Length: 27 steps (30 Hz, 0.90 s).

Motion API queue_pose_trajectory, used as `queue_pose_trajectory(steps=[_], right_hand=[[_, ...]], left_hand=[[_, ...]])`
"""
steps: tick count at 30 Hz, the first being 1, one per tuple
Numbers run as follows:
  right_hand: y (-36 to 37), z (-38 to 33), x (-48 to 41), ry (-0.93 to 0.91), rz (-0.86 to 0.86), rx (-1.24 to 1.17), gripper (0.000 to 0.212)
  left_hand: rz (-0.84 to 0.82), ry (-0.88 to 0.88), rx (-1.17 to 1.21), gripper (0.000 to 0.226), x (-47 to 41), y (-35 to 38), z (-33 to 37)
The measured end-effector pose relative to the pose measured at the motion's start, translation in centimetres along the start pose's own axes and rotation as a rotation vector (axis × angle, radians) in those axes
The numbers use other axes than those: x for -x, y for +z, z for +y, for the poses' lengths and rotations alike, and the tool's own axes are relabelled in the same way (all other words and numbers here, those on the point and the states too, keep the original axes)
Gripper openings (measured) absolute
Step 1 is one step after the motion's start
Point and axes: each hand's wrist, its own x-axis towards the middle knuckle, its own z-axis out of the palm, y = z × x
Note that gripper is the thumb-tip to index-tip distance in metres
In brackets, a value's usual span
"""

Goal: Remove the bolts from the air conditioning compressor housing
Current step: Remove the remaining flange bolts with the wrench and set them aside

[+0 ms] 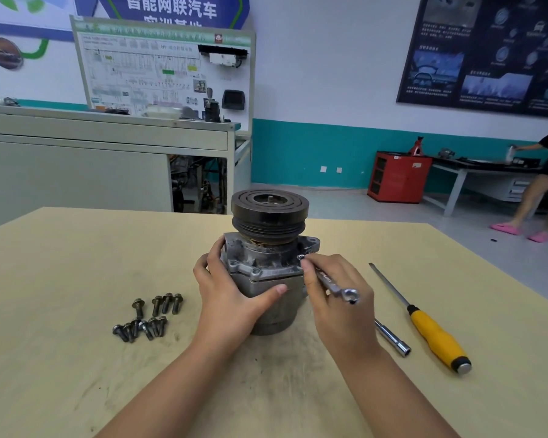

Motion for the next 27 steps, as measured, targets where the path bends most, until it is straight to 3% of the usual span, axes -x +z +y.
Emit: queue_pose_trajectory(steps=[6, 9, 14, 21, 27], right_hand=[[0.8, 0.4, 0.4, -0.167, 0.072, 0.155, 0.028], [1.1, 0.6, 0.5, -0.138, 0.062, 0.109, 0.028], [1.3, 0.2, 0.5, 0.352, 0.072, -0.256, 0.014], [1.5, 1.8, -1.8, 0.952, 0.007, -0.706, 0.034], [1.8, 2.8, -3.8, 1.173, -0.193, -0.843, 0.037]], left_hand=[[-0.002, -0.004, 0.001, 0.113, 0.1, -0.1, 0.1], [-0.002, -0.001, -0.003, 0.114, 0.0, -0.1, 0.1], [0.003, 0.01, -0.02, 0.115, 0.0, -0.1, 0.1], [-0.002, 0.0, -0.008, 0.114, 0.0, 0.0, -0.1], [0.0, 0.017, -0.025, 0.115, 0.0, 0.0, -0.1]])
